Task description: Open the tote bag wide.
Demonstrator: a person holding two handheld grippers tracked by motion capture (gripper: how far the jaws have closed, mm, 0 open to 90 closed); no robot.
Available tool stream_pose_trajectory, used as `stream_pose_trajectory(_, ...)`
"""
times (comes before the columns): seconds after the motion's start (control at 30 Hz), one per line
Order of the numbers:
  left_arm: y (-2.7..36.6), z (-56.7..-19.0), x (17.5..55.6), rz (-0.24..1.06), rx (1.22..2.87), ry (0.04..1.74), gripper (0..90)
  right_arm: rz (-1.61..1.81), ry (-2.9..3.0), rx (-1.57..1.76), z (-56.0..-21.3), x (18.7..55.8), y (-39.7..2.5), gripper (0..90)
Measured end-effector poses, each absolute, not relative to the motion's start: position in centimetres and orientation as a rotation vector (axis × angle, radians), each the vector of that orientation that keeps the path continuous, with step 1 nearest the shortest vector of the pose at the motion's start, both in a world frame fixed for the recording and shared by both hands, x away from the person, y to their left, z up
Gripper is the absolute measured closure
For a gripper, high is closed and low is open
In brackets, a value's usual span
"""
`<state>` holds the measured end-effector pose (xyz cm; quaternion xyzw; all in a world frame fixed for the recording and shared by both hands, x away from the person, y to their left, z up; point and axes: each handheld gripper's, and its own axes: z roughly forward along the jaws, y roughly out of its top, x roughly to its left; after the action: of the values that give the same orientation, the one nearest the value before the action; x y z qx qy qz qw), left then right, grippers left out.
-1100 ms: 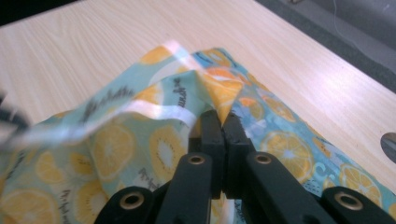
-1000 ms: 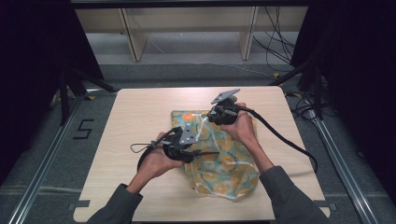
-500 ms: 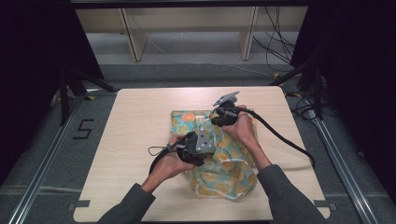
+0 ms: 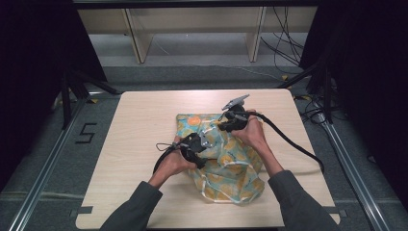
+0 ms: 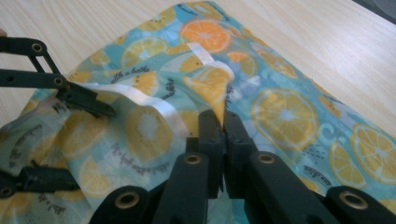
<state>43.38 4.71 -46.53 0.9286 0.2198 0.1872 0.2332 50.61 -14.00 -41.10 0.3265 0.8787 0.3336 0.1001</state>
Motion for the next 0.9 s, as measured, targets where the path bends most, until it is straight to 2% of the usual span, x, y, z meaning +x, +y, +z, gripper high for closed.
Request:
stream_pose_trajectory(0.03, 4.8, -46.6, 43.4, 0.552, 2.56, 0.572, 45.5, 1.006, 2.586, 0.971, -41.3, 50.6, -13.9, 86.3)
stream_pose_trajectory(0.07, 4.8, -46.4, 43.4, 0.57, 2.567, 0.557, 45.5, 1.006, 2.586, 0.971, -41.3, 50.6, -13.9, 86.3)
stream_pose_trajectory(0.1, 5.0, -46.3, 43.5, 0.562, 2.555, 0.552, 58.7, 0.973, 2.61, 1.003, -41.2, 50.4, -13.8, 79.1)
stream_pose_trajectory(0.13, 5.1, -46.2, 43.5, 0.544, 2.543, 0.553, 58.7, 0.973, 2.61, 1.003, -41.2, 50.4, -13.8, 79.1)
stream_pose_trajectory(0.23, 5.7, -45.6, 43.3, 0.507, 2.503, 0.564, 76.9, 0.98, 2.594, 1.054, -40.9, 50.2, -14.0, 64.7)
stream_pose_trajectory(0.33, 6.5, -45.1, 43.4, 0.466, 2.446, 0.604, 86.5, 1.021, 2.594, 1.052, -39.5, 49.3, -14.9, 55.2)
stream_pose_trajectory(0.53, 7.2, -44.5, 43.9, 0.399, 2.423, 0.638, 88.0, 1.116, 2.658, 0.975, -36.5, 45.3, -17.2, 42.3)
stream_pose_trajectory(0.57, 7.2, -44.3, 43.9, 0.398, 2.428, 0.639, 88.0, 1.129, 2.651, 0.964, -36.0, 43.4, -18.0, 39.3)
stream_pose_trajectory(0.77, 7.0, -43.8, 44.1, 0.384, 2.424, 0.649, 87.9, 0.953, 2.703, 0.908, -37.4, 39.0, -18.2, 32.2)
stream_pose_trajectory(0.87, 7.0, -43.7, 44.1, 0.389, 2.426, 0.64, 87.9, 0.868, 2.698, 0.9, -38.5, 38.9, -18.0, 31.7)
stream_pose_trajectory(0.9, 7.1, -43.6, 44.1, 0.383, 2.424, 0.643, 87.9, 0.799, 2.702, 0.913, -38.8, 39.0, -18.0, 37.0)
